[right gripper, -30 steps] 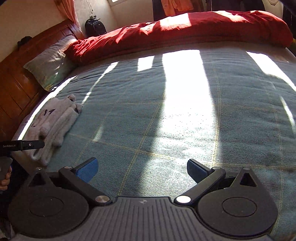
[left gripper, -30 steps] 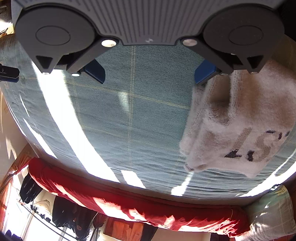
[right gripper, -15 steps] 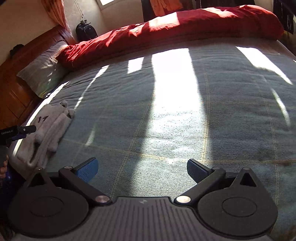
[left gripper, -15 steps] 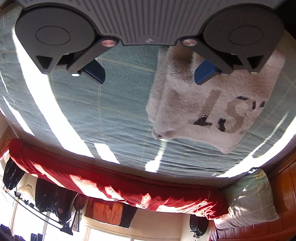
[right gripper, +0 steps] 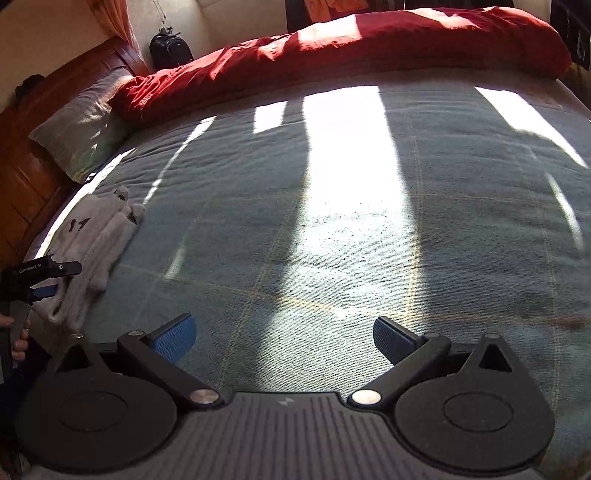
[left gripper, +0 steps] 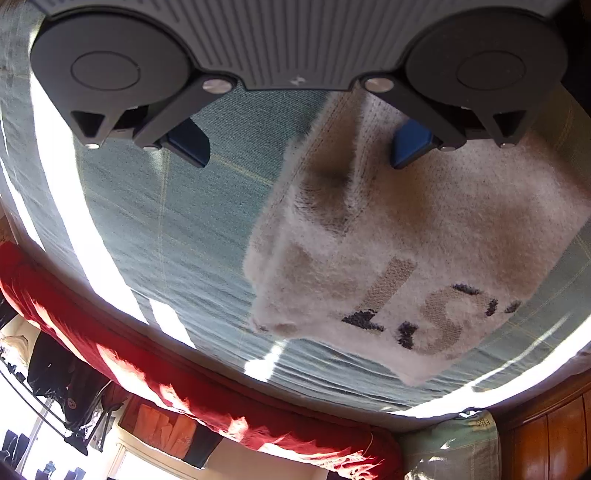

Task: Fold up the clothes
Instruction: 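Smooth the folded edge of the sweatshirt with the open left gripper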

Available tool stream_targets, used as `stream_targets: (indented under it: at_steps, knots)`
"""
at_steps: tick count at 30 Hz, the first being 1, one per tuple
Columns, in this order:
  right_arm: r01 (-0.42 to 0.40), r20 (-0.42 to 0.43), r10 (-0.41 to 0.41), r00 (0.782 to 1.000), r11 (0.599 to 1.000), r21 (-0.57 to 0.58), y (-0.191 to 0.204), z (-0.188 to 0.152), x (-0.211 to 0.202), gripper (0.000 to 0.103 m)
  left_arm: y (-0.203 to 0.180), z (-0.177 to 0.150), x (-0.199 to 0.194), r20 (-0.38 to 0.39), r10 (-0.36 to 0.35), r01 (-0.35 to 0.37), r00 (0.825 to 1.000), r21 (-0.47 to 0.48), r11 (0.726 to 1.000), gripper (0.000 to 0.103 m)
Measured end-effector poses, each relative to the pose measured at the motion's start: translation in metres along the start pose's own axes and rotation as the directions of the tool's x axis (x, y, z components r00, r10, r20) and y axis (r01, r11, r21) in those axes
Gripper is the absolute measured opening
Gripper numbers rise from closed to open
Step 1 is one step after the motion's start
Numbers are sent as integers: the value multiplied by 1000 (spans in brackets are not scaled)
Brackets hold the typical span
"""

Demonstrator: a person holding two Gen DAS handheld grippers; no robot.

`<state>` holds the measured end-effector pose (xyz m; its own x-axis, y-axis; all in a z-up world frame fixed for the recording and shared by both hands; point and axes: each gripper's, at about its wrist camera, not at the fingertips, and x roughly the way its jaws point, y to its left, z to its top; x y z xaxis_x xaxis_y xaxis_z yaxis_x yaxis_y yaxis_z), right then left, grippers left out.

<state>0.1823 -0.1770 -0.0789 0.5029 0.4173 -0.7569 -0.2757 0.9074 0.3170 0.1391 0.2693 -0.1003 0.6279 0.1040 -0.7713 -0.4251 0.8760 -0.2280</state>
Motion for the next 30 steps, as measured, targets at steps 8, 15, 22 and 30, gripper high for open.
stream_targets:
  at_steps: [8,15,22,30]
  knots:
    - [4,-6,-4,1000,1000,5,0,0,5,103,-15,40,9,43,-42,40,998,61,997,102]
    - [16,-27,-16,999,1000,6,-3,0,12,103,-18,37,43,11,2,-3,1000,55,998,102]
    - [15,-49,-14,999,1000,23,-5,0,21,103,-19,30,46,6,15,-15,1000,123,992,102]
    - [8,-53,-7,999,1000,15,-3,0,22,103,-31,29,53,-4,84,-82,996,185,979,102]
